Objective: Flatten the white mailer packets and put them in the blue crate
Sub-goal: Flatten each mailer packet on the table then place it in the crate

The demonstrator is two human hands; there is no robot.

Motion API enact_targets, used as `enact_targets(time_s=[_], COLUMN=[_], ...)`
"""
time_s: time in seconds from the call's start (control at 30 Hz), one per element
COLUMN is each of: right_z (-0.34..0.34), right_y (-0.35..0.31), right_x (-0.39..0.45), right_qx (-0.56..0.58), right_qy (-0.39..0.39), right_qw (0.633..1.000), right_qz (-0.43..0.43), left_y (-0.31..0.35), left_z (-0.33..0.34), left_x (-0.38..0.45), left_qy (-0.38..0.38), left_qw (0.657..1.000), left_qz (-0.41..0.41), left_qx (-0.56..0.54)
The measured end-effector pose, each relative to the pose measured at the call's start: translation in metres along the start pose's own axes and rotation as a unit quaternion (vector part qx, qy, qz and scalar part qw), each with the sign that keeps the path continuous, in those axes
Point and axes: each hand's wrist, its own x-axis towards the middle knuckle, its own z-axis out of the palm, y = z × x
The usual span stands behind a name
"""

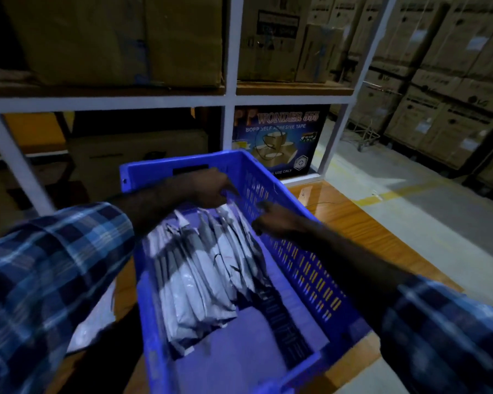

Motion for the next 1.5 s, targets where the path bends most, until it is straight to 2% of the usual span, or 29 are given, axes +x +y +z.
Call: enact_targets(time_s=[0.2,0.37,0.5,0.7,0.83,0.9,0.97,1.07,1.13,1.27,1.4,1.5], right_z=[0.009,0.053,0.1,0.171,0.224,0.254,0.286,0.334,0.363,0.412,0.458,0.486], right_y=[-0.053,-0.103,-0.141,-0.17,-0.177,-0.178,-0.182,-0.192,-0.203,-0.23,-0.248,-0.249], right_x=[-0.045,-0.089,-0.126,-0.157,-0.168,-0.169,-0.167,-0.152,-0.136,-0.091,-0.052,-0.034], right_qx=[0.113,0.149,0.146,0.121,0.106,0.069,0.038,-0.02,-0.057,-0.133,-0.205,-0.234], right_qy=[0.095,0.108,0.071,0.011,-0.027,-0.026,-0.032,-0.036,-0.032,-0.002,0.062,0.057], right_qw=[0.982,0.964,0.962,0.962,0.965,0.971,0.977,0.98,0.982,0.976,0.963,0.961], right_qz=[-0.115,-0.19,-0.219,-0.247,-0.237,-0.226,-0.208,-0.193,-0.179,-0.17,-0.161,-0.137], left_y=[0.023,0.032,0.033,0.023,0.005,-0.005,-0.021,-0.043,-0.051,-0.054,-0.056,-0.057], left_z=[-0.032,-0.012,0.021,0.097,0.165,0.194,0.225,0.26,0.27,0.272,0.277,0.28], left_x=[-0.121,-0.232,-0.321,-0.427,-0.483,-0.506,-0.525,-0.545,-0.55,-0.547,-0.546,-0.546], left_qy=[0.177,0.269,0.3,0.251,0.268,0.258,0.225,0.131,0.107,0.092,0.117,0.143], left_qw=[0.978,0.941,0.917,0.884,0.828,0.812,0.821,0.845,0.848,0.853,0.848,0.85], left_qz=[-0.073,-0.162,-0.214,-0.358,-0.465,-0.502,-0.512,-0.511,-0.511,-0.506,-0.511,-0.501], left_qx=[-0.082,-0.128,-0.152,-0.163,-0.161,-0.15,-0.115,-0.089,-0.092,-0.088,-0.084,-0.082])
